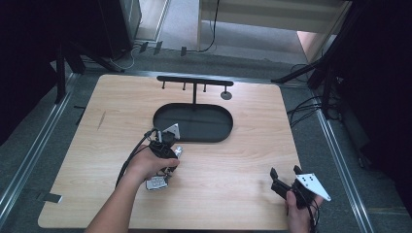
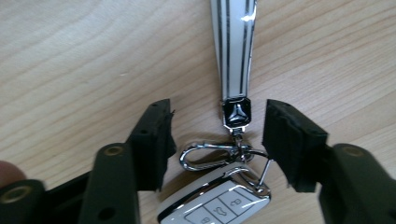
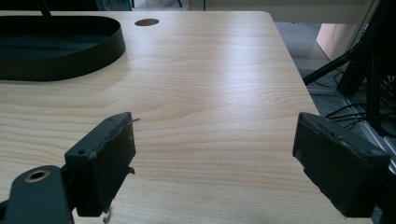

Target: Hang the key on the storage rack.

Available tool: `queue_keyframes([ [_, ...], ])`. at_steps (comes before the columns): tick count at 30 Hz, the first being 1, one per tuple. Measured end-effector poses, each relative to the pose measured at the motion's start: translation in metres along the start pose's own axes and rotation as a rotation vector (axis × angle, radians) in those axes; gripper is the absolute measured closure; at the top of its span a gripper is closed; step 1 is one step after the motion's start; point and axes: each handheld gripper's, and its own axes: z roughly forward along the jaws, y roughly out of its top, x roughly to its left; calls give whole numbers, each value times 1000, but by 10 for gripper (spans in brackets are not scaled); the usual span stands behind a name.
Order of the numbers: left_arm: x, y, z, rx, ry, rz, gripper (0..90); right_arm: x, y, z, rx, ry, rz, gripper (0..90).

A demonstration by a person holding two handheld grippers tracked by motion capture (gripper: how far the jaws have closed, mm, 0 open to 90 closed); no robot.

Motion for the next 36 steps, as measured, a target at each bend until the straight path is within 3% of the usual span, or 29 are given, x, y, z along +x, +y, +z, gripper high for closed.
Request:
queue_keyframes([
  [4,0,2,1,22,-52,-5,564,0,0,0,-1,0,1,129],
  [9,1,5,2,53,-91,-87,645,0,0,0,-1,1,0,129],
  [10,1,5,2,53,-91,-87,653,0,0,0,0,1,1,129],
  [11,1,6,3,56,-118,-117,655,0,0,0,-1,1,1,129],
  [14,0,6,4,53,-122,-118,676,0,0,0,-1,1,2,129],
  [18,-2,7,6,52,-97,-106,701,0,0,0,0,0,1,129],
  [20,-4,7,7,46,-67,-112,707,0,0,0,0,1,1,129],
  [24,-9,9,8,35,-49,-121,714,0,0,0,0,0,1,129],
  [30,-15,10,11,37,18,-109,735,0,0,0,-1,2,3,129],
  [36,-17,10,11,26,21,-90,741,0,0,0,-1,3,2,129],
])
